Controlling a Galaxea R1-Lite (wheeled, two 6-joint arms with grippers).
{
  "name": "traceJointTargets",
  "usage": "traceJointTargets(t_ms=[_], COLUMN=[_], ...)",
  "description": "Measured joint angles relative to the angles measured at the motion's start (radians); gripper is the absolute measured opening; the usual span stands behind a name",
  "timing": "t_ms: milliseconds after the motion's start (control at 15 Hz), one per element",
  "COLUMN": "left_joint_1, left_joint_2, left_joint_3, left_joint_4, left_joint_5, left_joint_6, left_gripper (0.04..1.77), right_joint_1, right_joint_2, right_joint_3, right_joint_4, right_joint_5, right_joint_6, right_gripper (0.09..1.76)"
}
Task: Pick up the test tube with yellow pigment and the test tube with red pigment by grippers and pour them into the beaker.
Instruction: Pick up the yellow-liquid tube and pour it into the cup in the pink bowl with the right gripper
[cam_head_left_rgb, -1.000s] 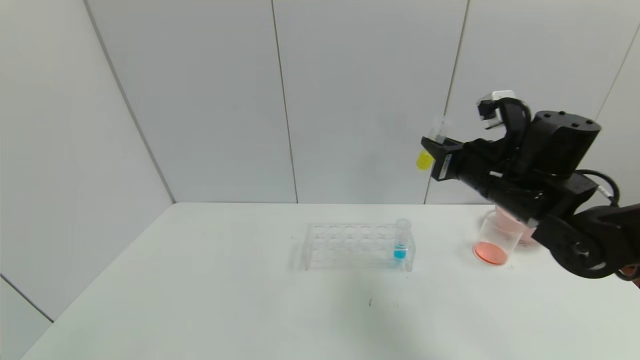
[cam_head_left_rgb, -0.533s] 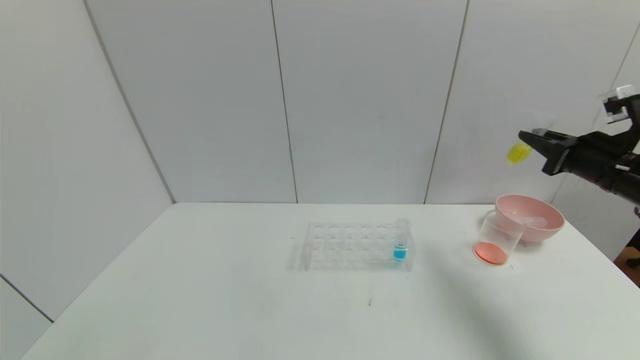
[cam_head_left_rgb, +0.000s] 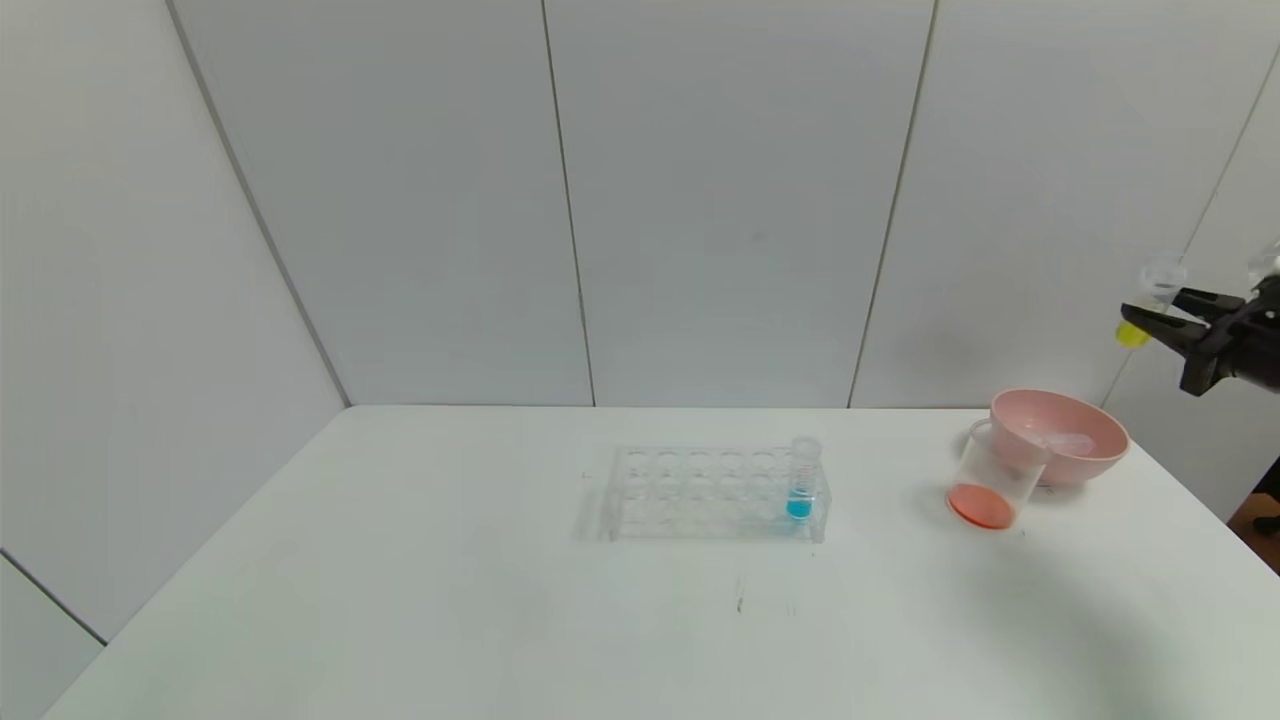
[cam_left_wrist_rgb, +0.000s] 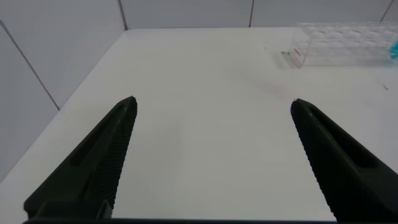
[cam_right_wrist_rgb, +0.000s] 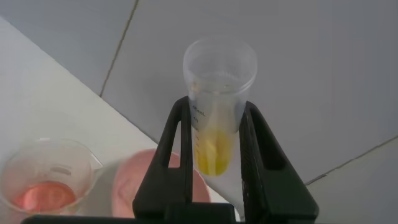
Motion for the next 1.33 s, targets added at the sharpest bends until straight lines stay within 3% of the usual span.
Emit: traceJointTargets(t_ms=[333, 733, 1333], left_joint_1=[0.000, 0.000, 0.000], left_joint_2=[0.000, 0.000, 0.000], left_joint_3=[0.000, 0.000, 0.000], left_joint_4=[0.000, 0.000, 0.000], left_joint_5=[0.000, 0.000, 0.000], left_joint_6=[0.000, 0.000, 0.000], left_gripper=[1.76, 1.76, 1.76], right_joint_1=[0.002, 0.016, 0.076], right_joint_2=[0.061, 0.090, 0.094], right_joint_3=[0.032, 0.036, 0.096], right_joint_4=[0.001, 0.001, -0.053], right_joint_5=[0.001, 0.000, -0.015], right_joint_6=[-0.331, -0.615, -0.832], right_gripper=[0.50, 0.50, 0.50])
